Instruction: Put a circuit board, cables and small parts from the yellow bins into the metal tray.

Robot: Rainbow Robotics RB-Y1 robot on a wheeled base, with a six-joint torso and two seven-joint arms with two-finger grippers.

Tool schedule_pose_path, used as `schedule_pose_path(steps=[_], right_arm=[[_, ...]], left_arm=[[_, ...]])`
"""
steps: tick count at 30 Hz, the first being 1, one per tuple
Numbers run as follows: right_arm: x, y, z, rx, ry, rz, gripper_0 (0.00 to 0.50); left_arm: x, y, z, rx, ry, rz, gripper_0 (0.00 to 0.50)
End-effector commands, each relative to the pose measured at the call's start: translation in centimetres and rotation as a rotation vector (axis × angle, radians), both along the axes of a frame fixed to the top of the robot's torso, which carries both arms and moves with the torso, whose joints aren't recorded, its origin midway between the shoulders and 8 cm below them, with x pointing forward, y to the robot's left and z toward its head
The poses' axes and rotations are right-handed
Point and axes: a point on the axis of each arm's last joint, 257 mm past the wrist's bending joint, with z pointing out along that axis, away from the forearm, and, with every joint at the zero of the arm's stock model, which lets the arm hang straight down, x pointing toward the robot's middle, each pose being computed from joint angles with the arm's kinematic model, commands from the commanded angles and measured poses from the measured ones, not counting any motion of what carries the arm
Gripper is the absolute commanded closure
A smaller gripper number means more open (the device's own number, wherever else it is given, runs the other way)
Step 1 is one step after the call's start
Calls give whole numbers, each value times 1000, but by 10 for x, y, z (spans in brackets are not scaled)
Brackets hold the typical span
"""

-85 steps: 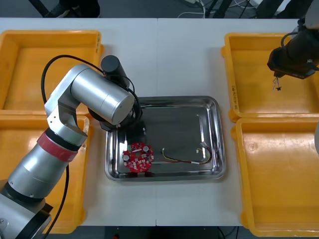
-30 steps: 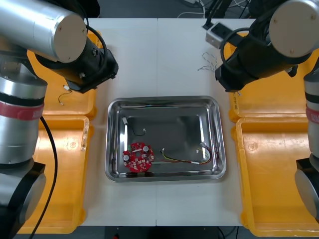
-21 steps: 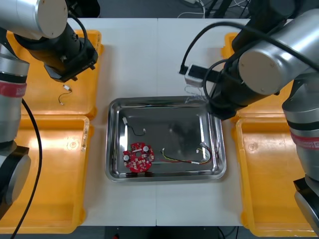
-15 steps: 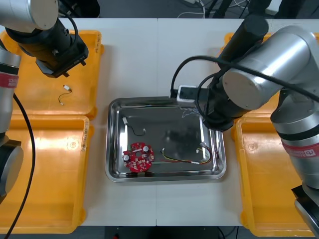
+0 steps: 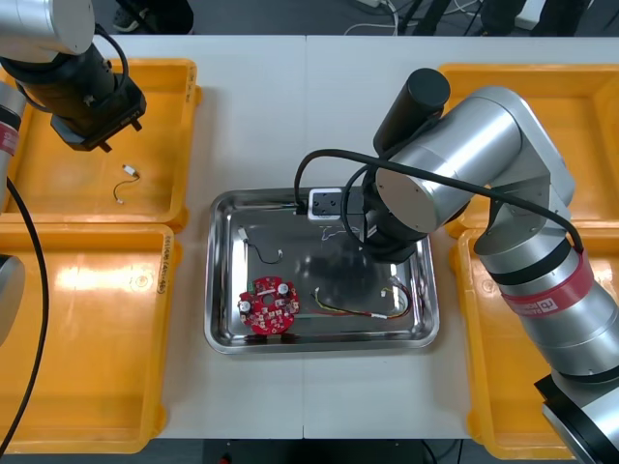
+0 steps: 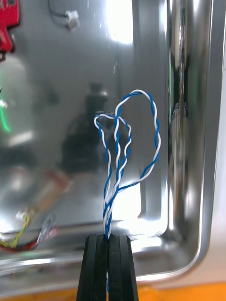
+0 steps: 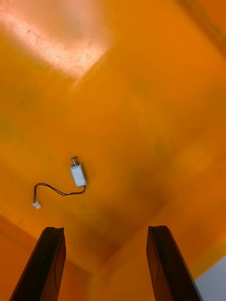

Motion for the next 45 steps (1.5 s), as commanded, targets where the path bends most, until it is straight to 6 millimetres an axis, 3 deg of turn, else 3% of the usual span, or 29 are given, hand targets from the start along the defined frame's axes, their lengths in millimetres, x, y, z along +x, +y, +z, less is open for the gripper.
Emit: schedule_pose_path(steps=[1, 7, 16, 30, 41, 43, 44, 45], right_arm=[[5, 20, -8, 29, -10, 34, 500], [15, 22, -17, 45, -16, 34, 500], [35, 22, -30, 57, -53, 39, 500], [40, -6, -50, -6, -82, 68, 500], [43, -9, -53, -3, -99, 75, 500], [44, -9, -52, -5, -103, 76, 450], [44, -10, -52, -6, -103, 72, 450], [44, -10, -52, -7, -104, 71, 144]], left_arm=[[17, 27, 30, 40, -53, -17, 0], [26, 35, 4, 5, -44, 7, 0], [35, 33, -18, -22, -49, 3, 0], [41, 17, -37, -42, -50, -16, 0], [42, 4, -45, -42, -42, -33, 0], [41, 4, -45, -37, -41, -36, 0], [41, 2, -47, -40, -37, -38, 0], [41, 2, -48, -36, -38, -39, 0]])
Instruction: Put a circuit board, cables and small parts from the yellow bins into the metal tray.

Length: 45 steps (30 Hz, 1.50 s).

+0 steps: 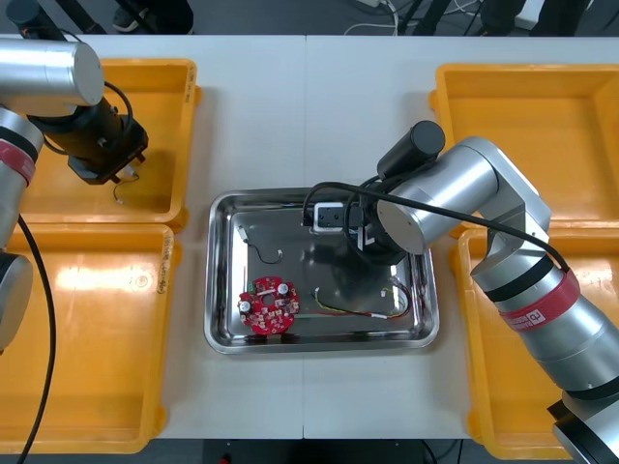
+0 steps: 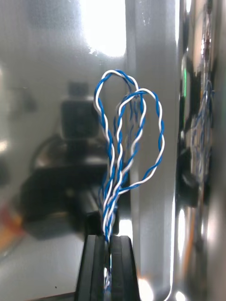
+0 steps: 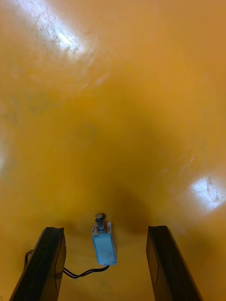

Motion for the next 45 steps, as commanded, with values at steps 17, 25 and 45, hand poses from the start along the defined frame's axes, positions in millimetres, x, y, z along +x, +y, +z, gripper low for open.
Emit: schedule_pose_path(steps=[17, 25, 45], right_arm=[[-21, -22, 51, -96, -5, 3, 0], [-33, -40, 89, -119, 18, -48, 0], [-17, -132, 169, 301, 19, -590, 0]], left_arm=[[17, -21, 19, 39, -54, -115, 479], [16, -19, 17, 42, -51, -111, 500], [9, -20, 147, 133, -147, -183, 500]])
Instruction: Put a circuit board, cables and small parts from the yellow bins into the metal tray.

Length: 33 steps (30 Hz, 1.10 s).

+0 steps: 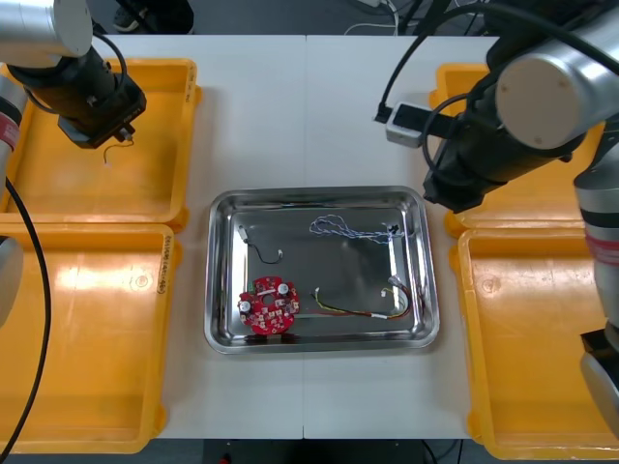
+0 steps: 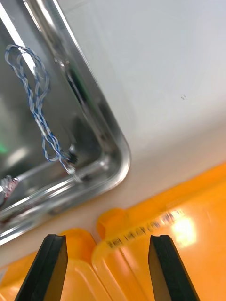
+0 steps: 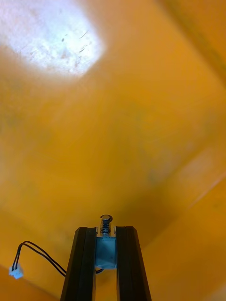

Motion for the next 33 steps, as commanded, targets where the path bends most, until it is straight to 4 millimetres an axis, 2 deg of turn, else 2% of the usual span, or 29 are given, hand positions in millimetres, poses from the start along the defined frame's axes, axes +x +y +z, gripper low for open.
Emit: schedule_pose_path(steps=[1, 7, 16, 23, 27, 33], right_arm=[[1, -53, 38, 127, -52, -279, 0], [-9, -93, 41, 269, -24, -537, 0], [-21, -144, 38, 413, 1, -845, 0], [-30, -167, 30, 484, 22, -1008, 0], [-40, -183, 20, 483, 39, -1059, 0], [-57, -212, 9, 464, 59, -1105, 0]], left_arm=[[0, -5, 76, 110, -84, -125, 500], [-29, -35, 88, 132, -32, -211, 500], [-70, -89, 79, 184, 62, -397, 500], [-81, -141, 74, 171, 44, -528, 500], [-90, -172, 66, 154, 35, -593, 500], [-104, -197, 40, 170, 40, -637, 500]])
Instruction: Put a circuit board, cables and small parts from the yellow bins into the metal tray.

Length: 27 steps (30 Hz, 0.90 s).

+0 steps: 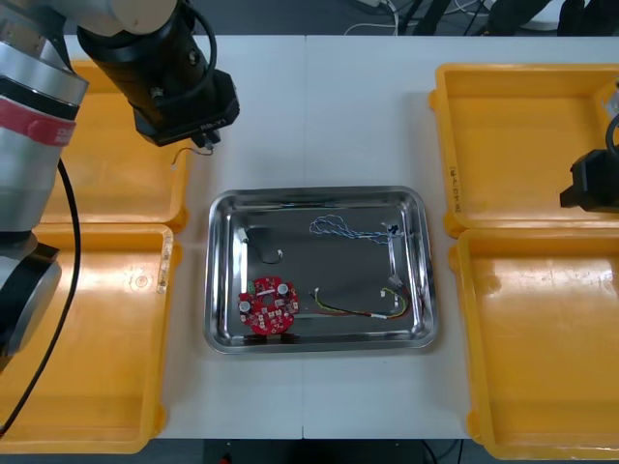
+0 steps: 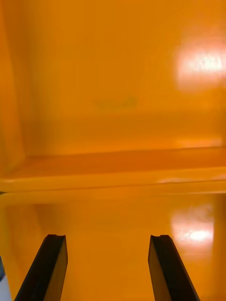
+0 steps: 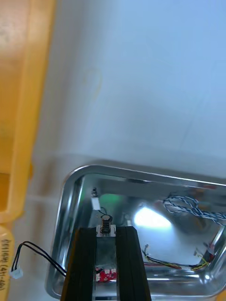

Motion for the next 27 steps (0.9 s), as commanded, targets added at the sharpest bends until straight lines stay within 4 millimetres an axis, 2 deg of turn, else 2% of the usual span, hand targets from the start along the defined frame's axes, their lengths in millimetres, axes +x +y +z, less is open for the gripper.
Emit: schedule_pose_path(steps=[1, 7, 12, 16, 27], right_arm=[[-14, -43, 13, -52, -23, -50, 0], [-15, -57, 13, -57, -11, -73, 0], [-14, -62, 12, -38, -5, -92, 0], [-15, -56, 3, -2, 12, -99, 0], [-17, -59, -20, 21, 7, -110, 0]], left_arm=[[-13, -36, -8, 56, -51, -156, 500], [-26, -56, -40, 87, -35, -177, 500], [-35, -61, -63, 141, -13, -192, 500], [-36, -64, -78, 148, -18, -193, 500], [-33, -70, -112, 93, -41, -180, 500]])
